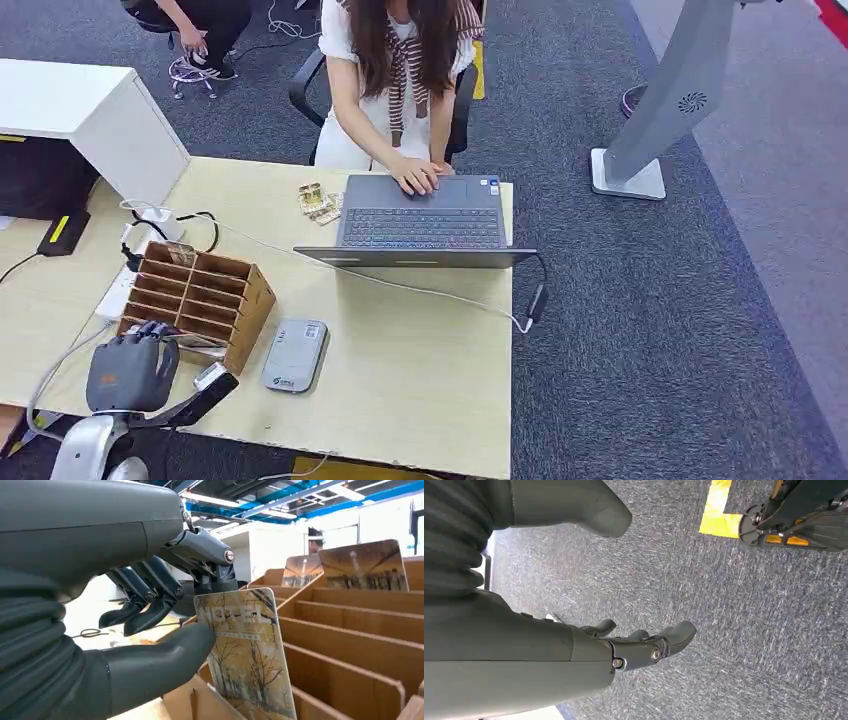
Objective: Pass the card to the sensor for recognition and then transmit it.
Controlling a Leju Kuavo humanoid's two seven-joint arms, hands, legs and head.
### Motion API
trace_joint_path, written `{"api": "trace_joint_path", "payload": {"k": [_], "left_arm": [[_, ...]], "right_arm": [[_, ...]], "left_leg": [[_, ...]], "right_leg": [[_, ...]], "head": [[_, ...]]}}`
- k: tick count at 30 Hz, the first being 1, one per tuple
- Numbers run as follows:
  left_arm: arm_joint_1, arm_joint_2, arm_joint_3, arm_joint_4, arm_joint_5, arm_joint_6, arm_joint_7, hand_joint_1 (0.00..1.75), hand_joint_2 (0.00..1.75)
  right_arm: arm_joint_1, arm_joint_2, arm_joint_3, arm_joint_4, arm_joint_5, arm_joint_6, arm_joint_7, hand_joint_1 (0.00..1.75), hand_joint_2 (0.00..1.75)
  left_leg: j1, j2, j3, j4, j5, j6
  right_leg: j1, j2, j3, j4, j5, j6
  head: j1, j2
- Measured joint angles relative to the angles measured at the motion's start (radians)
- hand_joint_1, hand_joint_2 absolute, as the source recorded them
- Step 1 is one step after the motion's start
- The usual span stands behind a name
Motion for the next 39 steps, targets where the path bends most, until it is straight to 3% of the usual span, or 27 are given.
{"api": "trace_joint_path", "payload": {"k": [13,23,24,27,34,39], "left_arm": [[0.004,0.000,0.000,-0.015,0.004,0.003,-0.004,1.75,1.75],[0.011,0.007,-0.018,-0.111,0.018,0.010,-0.029,1.75,1.75],[0.003,0.016,-0.058,-0.208,0.035,-0.017,-0.031,1.75,1.75],[-0.045,0.024,-0.099,-0.282,0.062,-0.043,-0.023,1.75,1.75],[-0.162,0.051,-0.138,-0.341,0.165,-0.098,-0.032,1.75,1.75],[-0.286,0.059,-0.153,-0.316,0.102,-0.080,0.000,1.75,1.75]], "right_arm": [[0.000,0.000,0.000,0.000,0.000,-0.001,0.000,0.00,1.75],[0.000,0.000,0.000,0.000,0.003,-0.001,-0.002,0.00,1.75],[0.000,0.000,-0.004,0.000,0.004,-0.001,-0.007,0.00,1.75],[-0.001,0.000,-0.007,0.000,0.010,0.002,-0.009,0.00,1.75],[-0.003,0.000,-0.009,0.000,0.020,0.009,-0.009,0.00,1.75],[-0.005,0.000,-0.009,0.000,0.051,0.028,-0.007,0.00,1.75]], "left_leg": [[0.000,0.000,0.000,0.000,0.000,0.000],[0.000,0.000,0.000,0.000,0.000,0.000],[0.000,0.000,0.000,0.000,0.000,0.000],[0.000,0.000,0.001,0.000,0.001,0.000],[0.000,0.000,0.001,0.000,0.001,-0.001],[0.000,-0.001,0.000,0.001,0.002,-0.001]], "right_leg": [[0.000,0.000,0.000,0.000,0.000,0.000],[0.000,0.000,0.000,0.000,0.000,0.000],[0.000,0.000,0.000,0.000,0.000,0.000],[0.000,0.000,0.000,0.000,0.001,0.000],[0.000,0.000,0.000,0.000,0.002,-0.002],[0.000,-0.001,0.000,0.000,0.002,-0.001]], "head": [[0.000,0.000],[0.000,0.000],[0.000,0.000],[0.000,0.000],[0.000,0.000],[0.000,0.000]]}}
